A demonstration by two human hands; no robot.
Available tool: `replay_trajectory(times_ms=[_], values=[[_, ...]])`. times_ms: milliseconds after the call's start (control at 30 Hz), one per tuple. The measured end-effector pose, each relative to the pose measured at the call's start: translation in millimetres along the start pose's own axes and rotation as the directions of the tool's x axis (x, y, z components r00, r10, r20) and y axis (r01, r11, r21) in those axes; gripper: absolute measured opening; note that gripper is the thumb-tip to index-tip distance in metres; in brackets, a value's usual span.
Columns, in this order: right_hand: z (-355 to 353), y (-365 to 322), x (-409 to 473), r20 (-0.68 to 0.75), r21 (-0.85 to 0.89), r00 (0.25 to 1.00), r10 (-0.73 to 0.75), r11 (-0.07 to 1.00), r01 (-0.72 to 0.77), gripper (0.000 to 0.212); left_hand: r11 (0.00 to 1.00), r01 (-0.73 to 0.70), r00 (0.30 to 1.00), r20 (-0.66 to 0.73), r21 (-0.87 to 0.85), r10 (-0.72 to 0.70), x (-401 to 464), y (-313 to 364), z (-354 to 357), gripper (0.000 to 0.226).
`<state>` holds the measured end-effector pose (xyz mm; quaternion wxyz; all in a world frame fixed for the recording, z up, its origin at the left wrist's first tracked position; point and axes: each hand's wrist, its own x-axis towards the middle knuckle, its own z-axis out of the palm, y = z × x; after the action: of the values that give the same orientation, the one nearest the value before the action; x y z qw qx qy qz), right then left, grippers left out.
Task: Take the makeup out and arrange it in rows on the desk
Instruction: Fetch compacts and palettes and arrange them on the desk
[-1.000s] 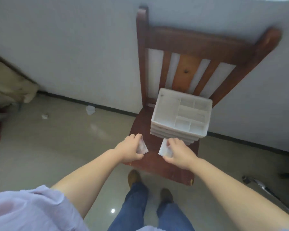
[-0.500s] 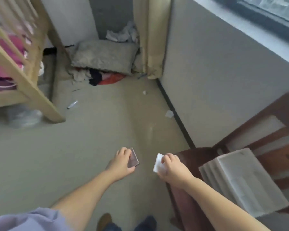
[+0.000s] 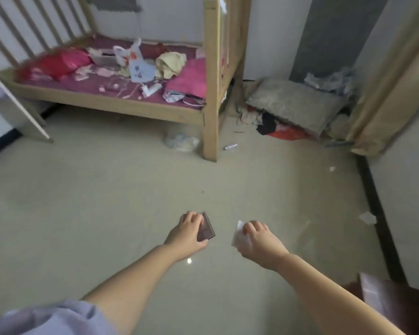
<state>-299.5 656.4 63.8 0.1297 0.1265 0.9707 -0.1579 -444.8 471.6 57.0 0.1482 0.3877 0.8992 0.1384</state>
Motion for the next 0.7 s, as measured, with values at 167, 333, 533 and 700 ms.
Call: replay_trajectory(times_ms=[167, 333, 533, 700], values=[[19.5, -120.5, 68.0, 0.037, 0.037, 0.994, -0.107, 0.994, 0.105, 0.055, 0.986, 0.165, 0.982, -0.084, -0.033, -0.168, -57.0, -133.0, -45.3, 0.038], [27.1, -219.3, 151.2, 0.114, 0.017, 0.960, -0.254, 0.967, 0.254, 0.058, 0.937, 0.338, 0.930, -0.122, -0.091, -0.348, -81.8, -246.5, -80.1, 0.037], [9.8, -302.9, 285.3, 0.182, -0.060, 0.898, -0.401, 0.907, 0.417, 0.064, 0.866, 0.466, 0.856, -0.153, -0.179, -0.493, -60.0, -354.0, -111.3, 0.039], [-23.0, -372.9, 419.3, 0.229, -0.101, 0.816, -0.531, 0.821, 0.562, 0.060, 0.746, 0.612, 0.709, -0.236, -0.263, -0.665, -11.6, -435.7, -156.5, 0.045]])
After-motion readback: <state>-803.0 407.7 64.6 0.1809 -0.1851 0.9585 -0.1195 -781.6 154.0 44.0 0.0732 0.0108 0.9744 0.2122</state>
